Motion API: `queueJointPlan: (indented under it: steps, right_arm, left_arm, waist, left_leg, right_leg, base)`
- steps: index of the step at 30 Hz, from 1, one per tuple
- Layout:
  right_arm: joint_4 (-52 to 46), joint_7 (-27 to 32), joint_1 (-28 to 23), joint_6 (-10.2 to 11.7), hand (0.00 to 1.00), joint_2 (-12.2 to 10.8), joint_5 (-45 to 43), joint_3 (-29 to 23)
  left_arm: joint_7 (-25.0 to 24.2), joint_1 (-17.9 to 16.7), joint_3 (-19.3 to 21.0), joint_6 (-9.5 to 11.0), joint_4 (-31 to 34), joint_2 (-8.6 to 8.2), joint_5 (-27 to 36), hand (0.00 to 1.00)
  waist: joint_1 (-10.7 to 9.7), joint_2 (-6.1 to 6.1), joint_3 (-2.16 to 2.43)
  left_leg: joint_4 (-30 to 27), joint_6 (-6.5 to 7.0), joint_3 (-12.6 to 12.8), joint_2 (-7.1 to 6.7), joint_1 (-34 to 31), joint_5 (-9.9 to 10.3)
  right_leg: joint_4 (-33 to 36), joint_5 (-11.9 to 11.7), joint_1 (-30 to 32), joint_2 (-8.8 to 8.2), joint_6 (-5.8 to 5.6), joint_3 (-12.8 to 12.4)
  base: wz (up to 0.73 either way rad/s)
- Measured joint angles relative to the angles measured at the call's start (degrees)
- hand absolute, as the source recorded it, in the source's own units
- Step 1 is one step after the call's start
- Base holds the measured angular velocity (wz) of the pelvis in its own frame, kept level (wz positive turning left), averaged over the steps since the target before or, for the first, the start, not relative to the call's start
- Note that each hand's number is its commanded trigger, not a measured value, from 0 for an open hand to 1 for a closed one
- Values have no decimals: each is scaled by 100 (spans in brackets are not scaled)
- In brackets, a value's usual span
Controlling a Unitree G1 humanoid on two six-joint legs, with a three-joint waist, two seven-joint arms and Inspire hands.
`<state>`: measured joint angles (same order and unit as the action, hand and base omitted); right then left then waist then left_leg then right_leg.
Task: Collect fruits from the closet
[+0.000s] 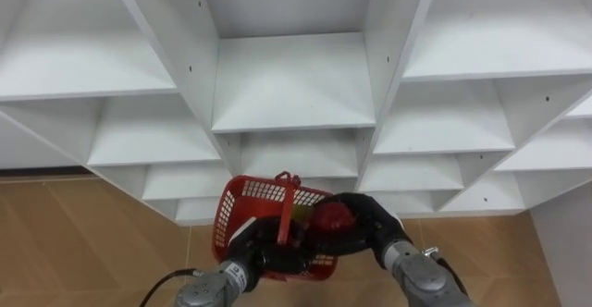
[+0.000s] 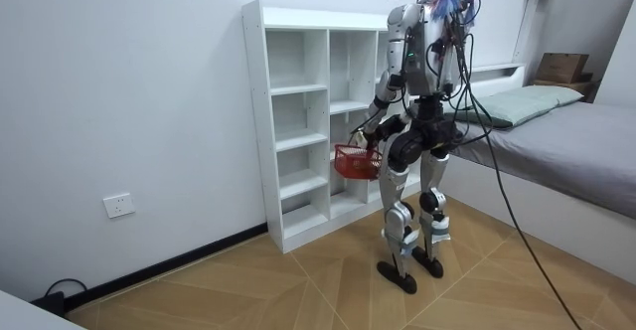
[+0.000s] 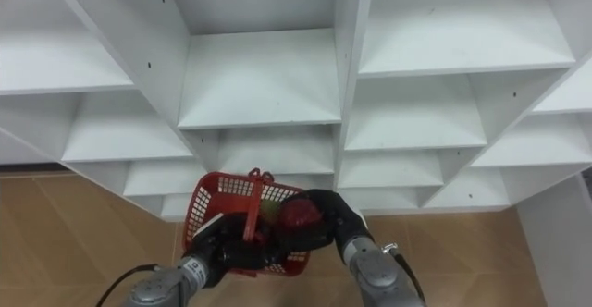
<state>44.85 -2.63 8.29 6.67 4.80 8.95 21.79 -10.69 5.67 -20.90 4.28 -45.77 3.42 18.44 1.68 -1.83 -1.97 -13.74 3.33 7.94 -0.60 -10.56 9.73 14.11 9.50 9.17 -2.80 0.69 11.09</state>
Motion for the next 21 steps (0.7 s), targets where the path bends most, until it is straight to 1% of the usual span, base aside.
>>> queueJointPlan:
  steps: [2,3,11,17,21]
  right_arm:
    - [0,3,12,0,8,5,52,-12]
    - [0,-2,14,0,0,7,128,-8]
    - [101,2,14,1,0,4,452,2]
    - [158,11,50,2,0,7,595,113]
    - [237,5,172,2,0,-5,649,160]
  left_arm:
    - [-8,-1,-5,0,0,2,7,100]
    - [-8,-1,-4,0,1,4,9,100]
    - [-19,1,-72,0,3,7,10,100]
    - [-24,4,-225,-6,-35,46,18,100]
    - [-25,19,-234,-19,-55,62,213,100]
  waist:
    - [1,1,1]
    - [2,6,4]
    - [-16,12,8]
    - [-21,46,29]
    - [-29,46,29]
  left_leg:
    - [-3,0,-2,0,1,0]
    - [-3,2,-3,0,4,-1]
    - [-8,6,-12,0,7,-4]
    - [-35,9,-12,0,15,-6]
    - [-48,14,-13,0,16,-9]
  right_leg:
    - [8,0,3,-2,0,-10]
    - [15,0,4,-2,0,-13]
    - [34,0,4,-5,0,-9]
    - [55,0,-2,-6,0,-13]
    - [64,0,-6,-7,1,-17]
  base:
    - [0]
    - [0]
    - [0]
    - [0]
    - [0]
